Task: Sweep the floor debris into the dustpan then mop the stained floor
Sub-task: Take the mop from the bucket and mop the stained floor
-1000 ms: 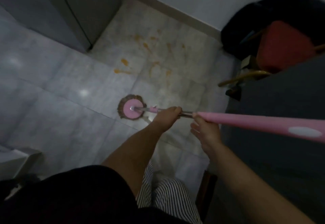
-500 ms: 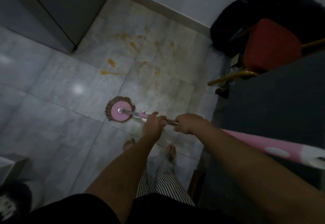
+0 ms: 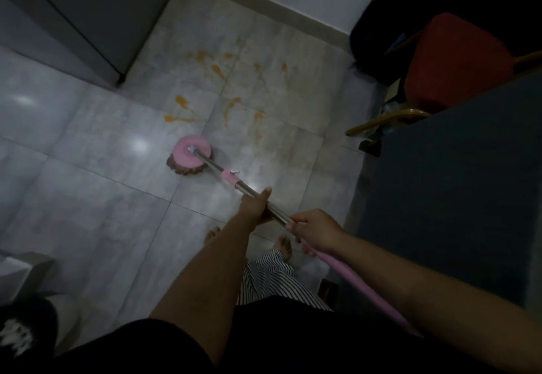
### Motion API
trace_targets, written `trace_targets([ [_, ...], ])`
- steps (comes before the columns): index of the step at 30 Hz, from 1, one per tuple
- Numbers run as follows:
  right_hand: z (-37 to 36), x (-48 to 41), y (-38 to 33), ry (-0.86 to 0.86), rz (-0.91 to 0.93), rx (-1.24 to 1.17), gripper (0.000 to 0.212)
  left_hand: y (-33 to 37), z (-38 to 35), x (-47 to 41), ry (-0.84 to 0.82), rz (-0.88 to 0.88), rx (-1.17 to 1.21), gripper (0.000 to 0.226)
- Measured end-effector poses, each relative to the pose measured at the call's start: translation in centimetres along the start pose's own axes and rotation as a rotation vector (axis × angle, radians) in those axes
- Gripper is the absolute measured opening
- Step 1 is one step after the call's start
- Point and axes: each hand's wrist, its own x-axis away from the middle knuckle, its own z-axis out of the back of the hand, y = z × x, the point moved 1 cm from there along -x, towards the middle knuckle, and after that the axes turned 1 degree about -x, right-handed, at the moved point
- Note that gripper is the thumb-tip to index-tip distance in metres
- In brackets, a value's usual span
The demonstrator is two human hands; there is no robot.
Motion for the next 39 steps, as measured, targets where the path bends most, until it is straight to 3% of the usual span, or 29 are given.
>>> trace_targets([
  [5,-1.7,-3.4,-3.7,-0.324,-0.057,-0.278,0.025,2.8,2.0,-2.8,0.079,-0.054,-0.085,0.046],
  [7,-3.2,-4.9,-5.2,-0.289,-0.01,-0.238,0.018,3.9,3.3,-4.1,0.076,-0.029,-0.155,0.043],
  [9,-4.4,-6.4,-6.8,-0.165,0.069,-0.03,0.011,5.3,4.7,-5.1,0.057,-0.01,-0.205,0.034],
  [13,-5.0,-9.0,-11.0,-0.102,0.109,0.031,0.026,9.2,7.6,-6.8,0.042,0.012,-0.261,0.031],
  [18,-7.1,-13.3,-19.0,-0.103,0.048,-0.207,0.038,16.5,13.3,-10.1,0.139,-0.019,-0.355,0.044],
  [23,-9.5,-15.0,-23.4,-0.279,-0.165,-0.625,0.041,20.9,18.4,-12.0,0.209,-0.047,-0.524,0.044],
  [28,-11.1,-11.9,-21.6,-0.288,-0.33,-0.73,0.044,18.9,18.6,-10.6,0.163,-0.019,-0.513,0.048],
  [35,-12.9,-4.2,-15.3,-0.224,-0.232,-0.582,0.016,9.8,15.9,-5.8,0.057,0.038,-0.44,0.047],
  [39,-14.5,0.1,-12.2,-0.184,-0.234,-0.481,0.014,4.6,14.9,-2.2,0.03,0.109,-0.377,0.052],
])
